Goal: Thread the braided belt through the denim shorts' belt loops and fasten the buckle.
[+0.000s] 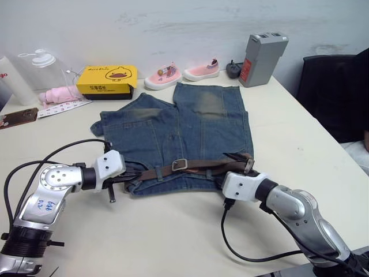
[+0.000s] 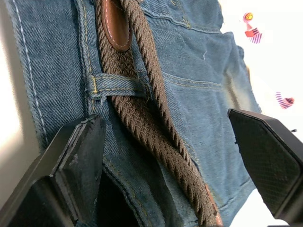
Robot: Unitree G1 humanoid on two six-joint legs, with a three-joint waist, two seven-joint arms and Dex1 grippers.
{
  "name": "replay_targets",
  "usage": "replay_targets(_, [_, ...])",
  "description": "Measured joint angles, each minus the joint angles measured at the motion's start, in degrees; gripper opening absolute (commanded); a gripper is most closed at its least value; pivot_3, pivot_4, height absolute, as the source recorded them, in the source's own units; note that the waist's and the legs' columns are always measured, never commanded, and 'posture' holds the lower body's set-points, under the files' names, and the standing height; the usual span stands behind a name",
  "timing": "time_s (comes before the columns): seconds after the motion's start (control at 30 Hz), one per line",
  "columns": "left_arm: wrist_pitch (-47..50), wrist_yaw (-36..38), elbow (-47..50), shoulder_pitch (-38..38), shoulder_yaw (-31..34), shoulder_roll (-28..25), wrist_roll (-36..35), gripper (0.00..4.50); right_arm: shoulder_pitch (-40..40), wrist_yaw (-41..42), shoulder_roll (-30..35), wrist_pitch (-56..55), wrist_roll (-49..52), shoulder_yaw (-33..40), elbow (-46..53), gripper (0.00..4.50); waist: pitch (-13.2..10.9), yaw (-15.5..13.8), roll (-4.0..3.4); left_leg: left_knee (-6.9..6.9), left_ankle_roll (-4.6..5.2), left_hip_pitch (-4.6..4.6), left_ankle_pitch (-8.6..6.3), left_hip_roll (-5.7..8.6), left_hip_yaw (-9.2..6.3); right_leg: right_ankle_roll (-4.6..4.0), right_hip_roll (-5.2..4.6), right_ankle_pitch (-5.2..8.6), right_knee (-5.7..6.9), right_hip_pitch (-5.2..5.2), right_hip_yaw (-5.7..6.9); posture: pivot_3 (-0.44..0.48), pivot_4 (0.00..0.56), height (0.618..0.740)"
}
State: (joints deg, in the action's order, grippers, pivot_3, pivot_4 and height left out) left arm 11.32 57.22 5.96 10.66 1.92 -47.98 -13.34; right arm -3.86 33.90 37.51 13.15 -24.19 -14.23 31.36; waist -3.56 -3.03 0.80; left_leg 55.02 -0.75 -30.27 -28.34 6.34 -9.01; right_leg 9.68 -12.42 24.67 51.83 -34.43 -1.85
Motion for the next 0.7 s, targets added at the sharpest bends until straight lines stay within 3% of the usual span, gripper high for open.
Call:
replay_targets(0.3, [1.4, -0.2, 0.5, -2.3, 2.8, -0.6, -1.3, 0.00, 2.6, -4.2, -1.2, -2.0, -3.7, -0.7, -0.2, 4.44, 0.1, -0.1, 0.13, 0.06, 0.00, 0.02, 0.00, 0.03, 0.03, -0.06, 0.02, 0.03, 0.06, 0.03, 0.00, 0.000, 0.150, 0.618])
replay_targets(0.7, [6.3, -1.4, 3.0, -4.3, 6.6, -0.4, -4.5, 0.00, 7.1, -3.6, -2.1, -1.7, -4.1, 1.4, 3.1, 4.44, -0.1, -0.2, 0.11, 0.05, -0.01, -0.04, 0.00, 0.01, -0.03, -0.05, 0.03, 0.03, 0.06, 0.00, 0.05, 0.000, 0.150, 0.618])
